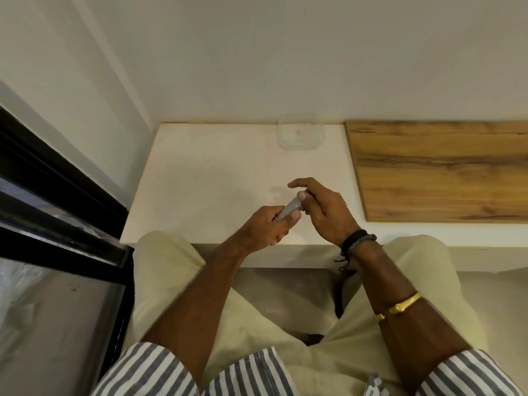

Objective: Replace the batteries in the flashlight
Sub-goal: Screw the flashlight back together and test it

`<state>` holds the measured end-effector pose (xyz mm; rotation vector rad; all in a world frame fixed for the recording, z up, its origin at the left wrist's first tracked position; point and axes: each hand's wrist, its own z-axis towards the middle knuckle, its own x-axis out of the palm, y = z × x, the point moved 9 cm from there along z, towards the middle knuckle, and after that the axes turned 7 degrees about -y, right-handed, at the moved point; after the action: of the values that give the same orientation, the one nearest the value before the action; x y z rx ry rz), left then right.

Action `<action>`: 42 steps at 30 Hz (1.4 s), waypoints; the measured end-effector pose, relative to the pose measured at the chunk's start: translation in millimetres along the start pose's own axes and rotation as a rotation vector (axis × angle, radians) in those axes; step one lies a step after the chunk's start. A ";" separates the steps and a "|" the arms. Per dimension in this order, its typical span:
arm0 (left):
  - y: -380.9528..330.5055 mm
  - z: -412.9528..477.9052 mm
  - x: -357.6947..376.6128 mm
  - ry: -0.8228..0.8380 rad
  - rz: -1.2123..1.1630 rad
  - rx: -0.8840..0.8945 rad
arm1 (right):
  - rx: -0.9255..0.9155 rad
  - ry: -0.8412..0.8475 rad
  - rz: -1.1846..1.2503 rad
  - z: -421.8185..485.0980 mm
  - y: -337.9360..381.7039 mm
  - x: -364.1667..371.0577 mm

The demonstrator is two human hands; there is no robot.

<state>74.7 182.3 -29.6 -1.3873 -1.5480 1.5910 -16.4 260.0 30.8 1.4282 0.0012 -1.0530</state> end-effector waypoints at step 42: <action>1.3 4.8 -10.6 -0.257 0.342 0.281 | 0.331 -0.015 -0.004 -5.3 -27.8 -7.5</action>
<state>74.3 170.6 -28.5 -1.3824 -1.1987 2.1733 -33.9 274.2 12.1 1.7175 -0.1889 -1.1028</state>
